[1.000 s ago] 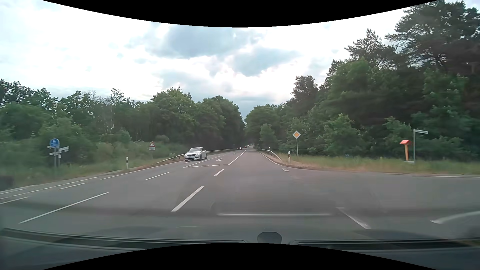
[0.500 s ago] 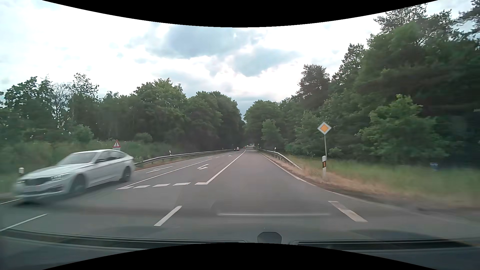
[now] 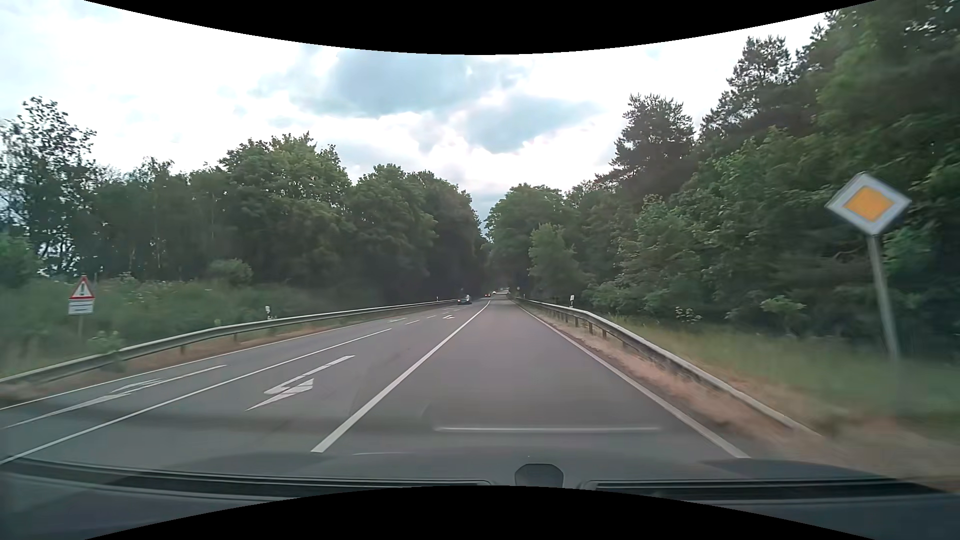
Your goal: Follow the waypoints while adhering to traffic rules and regulations
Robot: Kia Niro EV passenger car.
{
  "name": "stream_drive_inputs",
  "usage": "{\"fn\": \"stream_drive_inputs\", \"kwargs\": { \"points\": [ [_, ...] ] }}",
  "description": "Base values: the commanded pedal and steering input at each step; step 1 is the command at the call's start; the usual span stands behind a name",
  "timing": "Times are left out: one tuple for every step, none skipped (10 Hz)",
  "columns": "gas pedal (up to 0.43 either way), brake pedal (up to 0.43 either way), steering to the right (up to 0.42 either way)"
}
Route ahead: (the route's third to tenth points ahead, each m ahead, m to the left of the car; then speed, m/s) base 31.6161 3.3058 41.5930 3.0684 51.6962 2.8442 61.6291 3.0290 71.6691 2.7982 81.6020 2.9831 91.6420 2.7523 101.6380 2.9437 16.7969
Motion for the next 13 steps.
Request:
{"fn": "stream_drive_inputs", "kwargs": {
  "points": [
    [0.138,0.000,-0.003],
    [0.138,0.000,-0.003],
    [0.138,0.000,-0.004],
    [0.138,0.000,-0.003],
    [0.138,0.000,-0.004],
    [0.138,0.000,-0.003],
    [0.138,0.000,-0.004],
    [0.138,0.000,-0.003],
    [0.138,0.000,-0.003],
    [0.138,0.000,-0.003],
    [0.138,0.000,-0.002],
    [0.138,0.000,-0.002],
    [0.138,0.000,-0.003]
  ]
}}
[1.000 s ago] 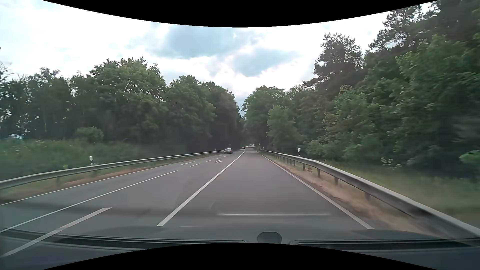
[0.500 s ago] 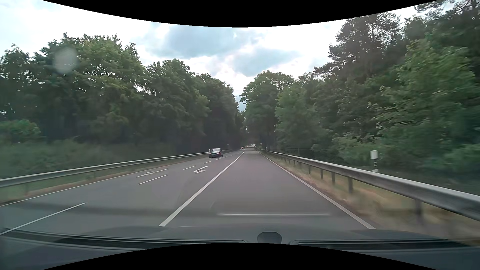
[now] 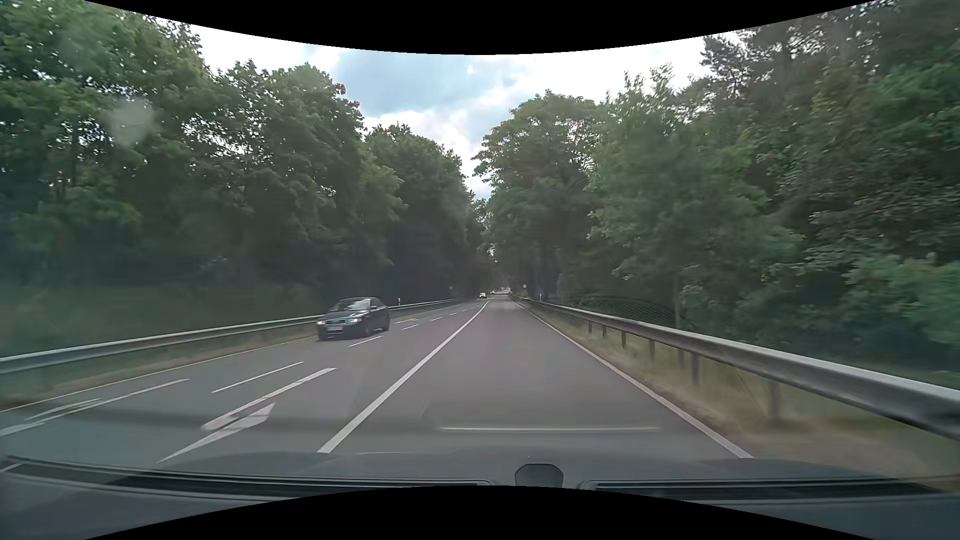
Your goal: Follow the waypoints while adhering to traffic rules and regulations
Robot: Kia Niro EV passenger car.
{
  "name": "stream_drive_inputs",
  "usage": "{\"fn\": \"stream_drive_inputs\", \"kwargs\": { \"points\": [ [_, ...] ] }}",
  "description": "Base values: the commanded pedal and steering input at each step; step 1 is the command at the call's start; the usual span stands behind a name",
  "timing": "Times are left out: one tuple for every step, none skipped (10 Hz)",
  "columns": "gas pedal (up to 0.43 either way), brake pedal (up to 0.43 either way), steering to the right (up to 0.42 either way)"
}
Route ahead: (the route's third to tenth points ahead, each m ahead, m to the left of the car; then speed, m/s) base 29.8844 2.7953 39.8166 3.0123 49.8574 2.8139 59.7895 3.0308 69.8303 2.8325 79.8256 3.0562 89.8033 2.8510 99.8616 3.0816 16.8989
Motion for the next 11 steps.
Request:
{"fn": "stream_drive_inputs", "kwargs": {
  "points": [
    [0.138,0.000,-0.003],
    [0.138,0.000,-0.002],
    [0.138,0.000,-0.003],
    [0.138,0.000,-0.003],
    [0.138,0.000,-0.002],
    [0.138,0.000,-0.002],
    [0.138,0.000,-0.003],
    [0.138,0.000,-0.002],
    [0.138,0.000,-0.003],
    [0.138,0.000,-0.003],
    [0.150,0.000,-0.003]
  ]
}}
